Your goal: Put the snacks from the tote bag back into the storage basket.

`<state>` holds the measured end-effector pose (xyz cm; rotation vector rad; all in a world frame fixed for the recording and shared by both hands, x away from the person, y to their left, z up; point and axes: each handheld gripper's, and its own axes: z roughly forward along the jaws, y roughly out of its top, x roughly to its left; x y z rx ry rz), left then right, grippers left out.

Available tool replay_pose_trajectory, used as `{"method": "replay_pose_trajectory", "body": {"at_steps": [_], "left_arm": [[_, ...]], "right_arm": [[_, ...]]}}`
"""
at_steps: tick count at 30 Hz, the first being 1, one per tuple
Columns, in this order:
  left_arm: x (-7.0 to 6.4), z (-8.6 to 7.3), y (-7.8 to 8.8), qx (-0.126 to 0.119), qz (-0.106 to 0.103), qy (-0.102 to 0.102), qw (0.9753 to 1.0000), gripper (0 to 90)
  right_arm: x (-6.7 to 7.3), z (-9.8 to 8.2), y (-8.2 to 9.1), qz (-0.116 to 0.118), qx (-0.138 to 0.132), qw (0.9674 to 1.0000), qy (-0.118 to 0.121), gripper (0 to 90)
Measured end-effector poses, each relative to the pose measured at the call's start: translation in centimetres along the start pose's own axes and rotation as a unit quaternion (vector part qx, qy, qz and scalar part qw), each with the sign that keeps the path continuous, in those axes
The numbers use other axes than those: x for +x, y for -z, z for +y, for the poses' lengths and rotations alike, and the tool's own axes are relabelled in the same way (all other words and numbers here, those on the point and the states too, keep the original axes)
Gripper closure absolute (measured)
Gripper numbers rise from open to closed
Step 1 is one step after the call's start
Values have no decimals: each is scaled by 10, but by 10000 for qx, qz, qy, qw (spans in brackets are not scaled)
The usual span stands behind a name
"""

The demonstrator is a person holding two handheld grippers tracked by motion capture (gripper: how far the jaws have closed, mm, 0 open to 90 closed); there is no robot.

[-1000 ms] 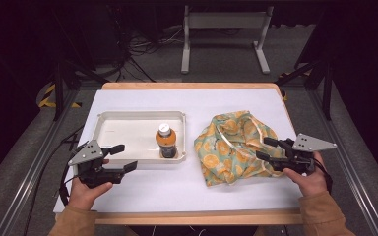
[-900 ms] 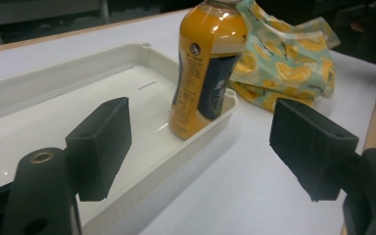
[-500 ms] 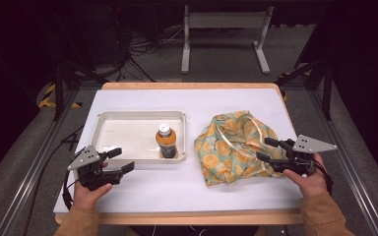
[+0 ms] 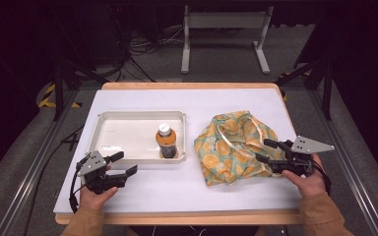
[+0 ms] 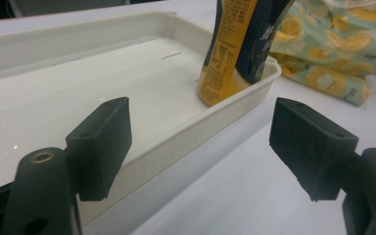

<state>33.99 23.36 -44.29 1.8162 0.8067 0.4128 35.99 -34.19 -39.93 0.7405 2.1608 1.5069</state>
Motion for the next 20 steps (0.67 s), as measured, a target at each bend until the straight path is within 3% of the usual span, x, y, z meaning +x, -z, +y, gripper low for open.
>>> {"method": "replay_pose_trajectory", "body": {"at_steps": [10,20], "left_arm": [[-3,-3,-6,355,-25,-142,9993,238],[-1,-3,-4,302,-23,-32,9995,236]], "right_arm": [[0,-3,-3,5,55,10000,-36,351],[0,-3,-3,2,47,10000,-48,348]]}}
